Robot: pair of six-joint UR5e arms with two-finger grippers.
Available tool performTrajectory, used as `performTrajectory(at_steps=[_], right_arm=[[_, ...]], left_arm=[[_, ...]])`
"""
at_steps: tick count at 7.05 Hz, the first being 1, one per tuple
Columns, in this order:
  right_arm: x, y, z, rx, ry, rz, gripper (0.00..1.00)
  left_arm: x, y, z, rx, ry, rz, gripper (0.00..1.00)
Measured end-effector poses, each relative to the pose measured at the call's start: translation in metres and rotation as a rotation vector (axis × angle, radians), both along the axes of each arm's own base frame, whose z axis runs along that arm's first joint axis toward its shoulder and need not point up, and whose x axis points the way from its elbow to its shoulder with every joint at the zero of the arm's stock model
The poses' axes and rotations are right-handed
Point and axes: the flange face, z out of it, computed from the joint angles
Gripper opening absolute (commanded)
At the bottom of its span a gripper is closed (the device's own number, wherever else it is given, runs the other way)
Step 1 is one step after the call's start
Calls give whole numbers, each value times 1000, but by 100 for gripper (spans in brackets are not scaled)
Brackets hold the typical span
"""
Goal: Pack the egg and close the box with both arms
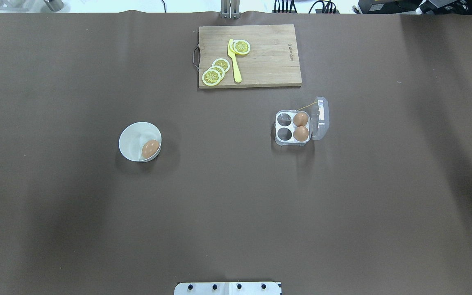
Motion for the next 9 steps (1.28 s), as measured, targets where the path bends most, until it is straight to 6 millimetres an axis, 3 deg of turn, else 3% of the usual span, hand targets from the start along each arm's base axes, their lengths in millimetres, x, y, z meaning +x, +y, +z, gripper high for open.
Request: performTrajectory(at_steps=[3, 5, 6, 7, 9], right_arm=[[-1, 0, -3, 0, -20, -1, 100], [-2, 1, -4, -2, -35, -1, 100], [-3, 1, -5, -4, -42, -2, 100], [-3, 1, -5, -5, -45, -2, 100], [-3, 1, -6, -3, -48, -3, 100]], left_arm=[[24, -24, -36, 80, 8, 34, 98], [36, -54, -81, 141, 28, 28, 97], [56, -66, -100, 156, 41, 34, 97], [94, -77, -122, 144, 53, 29, 97], [162, -76, -159, 80, 90, -19, 97]])
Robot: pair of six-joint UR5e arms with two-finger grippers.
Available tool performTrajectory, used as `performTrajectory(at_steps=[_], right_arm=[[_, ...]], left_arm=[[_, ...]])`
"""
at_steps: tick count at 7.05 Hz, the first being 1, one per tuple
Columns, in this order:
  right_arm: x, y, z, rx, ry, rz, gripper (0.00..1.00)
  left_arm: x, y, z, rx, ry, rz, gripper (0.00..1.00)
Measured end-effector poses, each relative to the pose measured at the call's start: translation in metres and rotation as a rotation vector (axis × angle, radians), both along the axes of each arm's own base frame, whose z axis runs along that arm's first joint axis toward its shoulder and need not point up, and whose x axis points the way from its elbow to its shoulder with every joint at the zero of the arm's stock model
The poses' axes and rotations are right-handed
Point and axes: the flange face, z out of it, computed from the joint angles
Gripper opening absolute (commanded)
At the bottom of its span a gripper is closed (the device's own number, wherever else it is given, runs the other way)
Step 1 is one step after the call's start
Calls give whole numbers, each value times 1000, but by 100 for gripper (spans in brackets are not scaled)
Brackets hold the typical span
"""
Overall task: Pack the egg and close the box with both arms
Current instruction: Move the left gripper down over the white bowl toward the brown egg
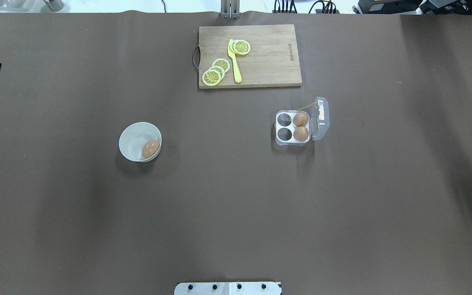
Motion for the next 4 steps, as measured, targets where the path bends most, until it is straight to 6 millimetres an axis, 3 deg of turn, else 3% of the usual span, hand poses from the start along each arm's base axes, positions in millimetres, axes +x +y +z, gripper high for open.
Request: performTrajectory(at_steps=[2, 4], right_arm=[[0, 1, 0, 0, -3, -1, 100], [0, 2, 2, -2, -4, -3, 100]], left_arm=[[65, 27, -39, -73, 64, -25, 97], [148, 60, -76, -75, 76, 13, 97]])
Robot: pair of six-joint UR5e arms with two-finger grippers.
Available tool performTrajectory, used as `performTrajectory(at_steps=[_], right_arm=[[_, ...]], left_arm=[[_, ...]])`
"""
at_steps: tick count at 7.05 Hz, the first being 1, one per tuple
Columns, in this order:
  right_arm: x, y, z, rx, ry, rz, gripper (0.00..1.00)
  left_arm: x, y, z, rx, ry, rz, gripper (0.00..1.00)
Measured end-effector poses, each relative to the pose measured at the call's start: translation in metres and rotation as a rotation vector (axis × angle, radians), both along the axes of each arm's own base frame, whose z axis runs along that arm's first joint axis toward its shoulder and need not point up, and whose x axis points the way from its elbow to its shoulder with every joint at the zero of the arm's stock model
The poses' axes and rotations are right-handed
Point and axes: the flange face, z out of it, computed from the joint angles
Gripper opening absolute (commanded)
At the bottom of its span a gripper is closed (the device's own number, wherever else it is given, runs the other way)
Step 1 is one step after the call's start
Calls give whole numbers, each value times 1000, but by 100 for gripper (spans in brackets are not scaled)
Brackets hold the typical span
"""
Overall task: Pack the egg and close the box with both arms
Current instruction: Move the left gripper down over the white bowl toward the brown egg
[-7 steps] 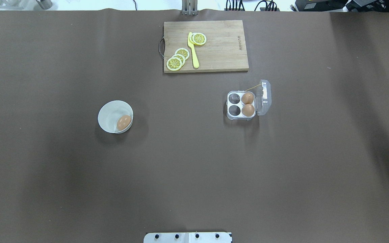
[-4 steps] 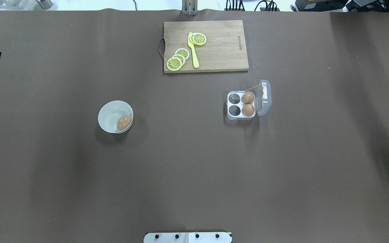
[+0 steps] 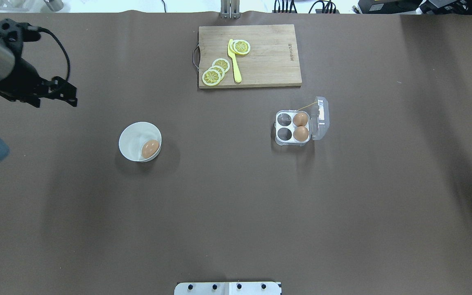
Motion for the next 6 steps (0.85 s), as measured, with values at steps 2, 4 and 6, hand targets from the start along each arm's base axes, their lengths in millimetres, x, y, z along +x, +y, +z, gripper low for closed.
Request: performTrajectory(at_steps=[2, 4, 6], right_arm=[[0, 2, 1, -4, -5, 0, 100], [-1, 2, 2, -6, -10, 0, 100], [-1, 2, 1, -7, -11, 0, 100]], left_arm=[[68, 13, -22, 33, -17, 43, 88], [105, 16, -27, 42, -28, 82, 86], [138, 21, -26, 52, -34, 117, 86]])
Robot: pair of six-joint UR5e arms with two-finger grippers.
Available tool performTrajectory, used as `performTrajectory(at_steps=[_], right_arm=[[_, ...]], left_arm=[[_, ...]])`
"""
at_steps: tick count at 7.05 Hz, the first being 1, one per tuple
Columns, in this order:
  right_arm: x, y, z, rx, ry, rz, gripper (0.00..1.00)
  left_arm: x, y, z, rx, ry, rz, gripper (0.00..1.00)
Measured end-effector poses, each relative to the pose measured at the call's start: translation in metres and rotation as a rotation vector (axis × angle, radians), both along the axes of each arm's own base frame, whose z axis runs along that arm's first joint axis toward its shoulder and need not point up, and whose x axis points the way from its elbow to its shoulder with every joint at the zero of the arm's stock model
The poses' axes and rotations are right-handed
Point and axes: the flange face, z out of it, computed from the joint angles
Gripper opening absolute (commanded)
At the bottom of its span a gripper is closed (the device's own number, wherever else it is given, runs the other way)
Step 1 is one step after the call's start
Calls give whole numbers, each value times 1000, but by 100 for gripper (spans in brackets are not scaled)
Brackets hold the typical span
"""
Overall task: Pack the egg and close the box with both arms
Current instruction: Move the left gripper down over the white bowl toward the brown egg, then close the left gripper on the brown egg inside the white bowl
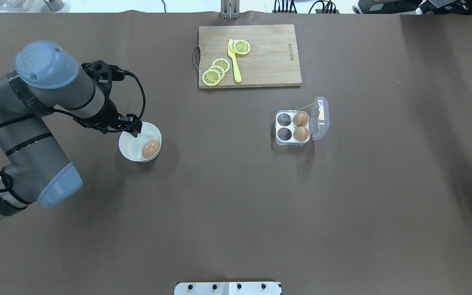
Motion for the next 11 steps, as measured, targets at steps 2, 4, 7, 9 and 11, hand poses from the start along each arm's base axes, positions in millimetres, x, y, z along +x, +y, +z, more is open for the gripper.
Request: performTrajectory(at_steps=[2, 4, 7, 9, 11], right_arm=[[0, 0, -1, 0, -1, 1, 100], [0, -1, -2, 2, -2, 1, 100], [0, -2, -2, 3, -2, 0, 100], [0, -2, -2, 3, -2, 0, 100], [0, -2, -2, 2, -2, 0, 100]], left_arm=[[20, -2, 10, 12, -1, 12, 88], [30, -6, 22, 15, 5, 13, 88], [46, -4, 26, 12, 4, 27, 90], [56, 2, 23, 13, 7, 43, 90], [63, 5, 22, 12, 6, 54, 90]])
